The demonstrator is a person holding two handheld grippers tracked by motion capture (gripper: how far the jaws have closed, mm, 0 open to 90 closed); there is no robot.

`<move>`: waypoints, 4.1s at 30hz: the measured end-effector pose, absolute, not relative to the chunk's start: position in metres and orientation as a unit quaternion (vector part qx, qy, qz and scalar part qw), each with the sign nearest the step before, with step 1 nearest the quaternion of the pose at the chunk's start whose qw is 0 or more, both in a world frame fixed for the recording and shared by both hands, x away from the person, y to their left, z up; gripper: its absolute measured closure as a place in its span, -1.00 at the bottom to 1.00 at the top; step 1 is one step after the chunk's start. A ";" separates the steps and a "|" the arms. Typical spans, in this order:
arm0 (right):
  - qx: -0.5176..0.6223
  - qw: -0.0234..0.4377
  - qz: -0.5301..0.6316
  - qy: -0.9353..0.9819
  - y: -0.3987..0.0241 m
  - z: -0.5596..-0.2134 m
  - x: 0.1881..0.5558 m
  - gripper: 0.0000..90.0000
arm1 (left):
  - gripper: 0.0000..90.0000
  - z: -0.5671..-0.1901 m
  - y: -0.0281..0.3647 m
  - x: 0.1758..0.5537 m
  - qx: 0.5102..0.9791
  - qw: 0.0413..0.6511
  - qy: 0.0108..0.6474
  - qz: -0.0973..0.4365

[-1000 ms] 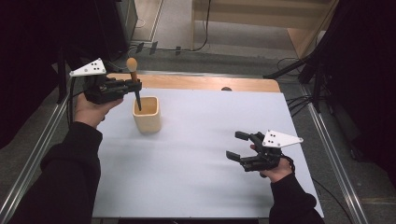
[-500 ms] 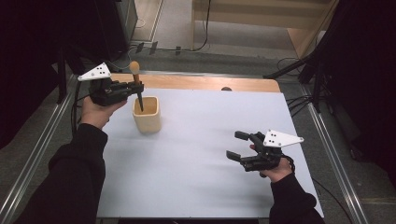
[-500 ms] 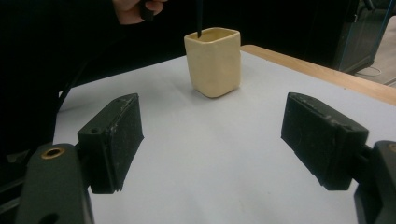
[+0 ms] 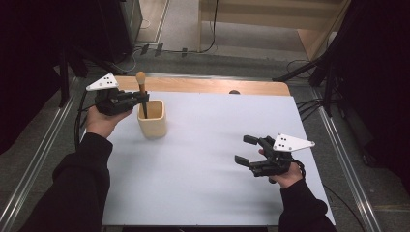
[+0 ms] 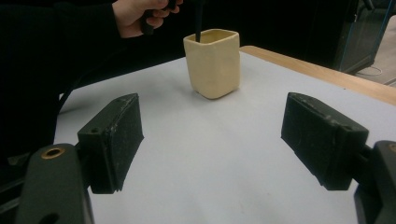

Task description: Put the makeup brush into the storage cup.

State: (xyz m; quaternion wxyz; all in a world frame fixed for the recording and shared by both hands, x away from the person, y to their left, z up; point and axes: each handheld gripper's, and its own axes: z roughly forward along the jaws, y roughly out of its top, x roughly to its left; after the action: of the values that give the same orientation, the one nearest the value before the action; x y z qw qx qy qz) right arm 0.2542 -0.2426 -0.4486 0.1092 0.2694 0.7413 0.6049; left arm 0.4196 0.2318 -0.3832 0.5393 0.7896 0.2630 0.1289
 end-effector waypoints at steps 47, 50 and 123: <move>0.271 0.112 0.601 0.743 -0.243 -0.449 0.254 -0.52 | -1.00 -0.401 0.235 0.390 0.789 0.543 0.264 0.116; 0.271 0.113 0.601 0.744 -0.242 -0.449 0.254 -0.52 | -1.00 -0.401 0.234 0.386 0.791 0.540 0.260 0.121; 0.265 0.160 0.598 0.739 -0.251 -0.452 0.249 -0.52 | -1.00 -0.433 0.262 0.287 0.791 0.557 0.231 0.103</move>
State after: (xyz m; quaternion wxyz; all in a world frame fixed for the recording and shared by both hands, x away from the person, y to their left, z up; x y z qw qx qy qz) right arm 0.2491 -0.2513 -0.4523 0.1603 0.2655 0.7394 0.5976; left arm 0.2870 0.2623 -0.4331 0.5566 0.7915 0.2305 0.1028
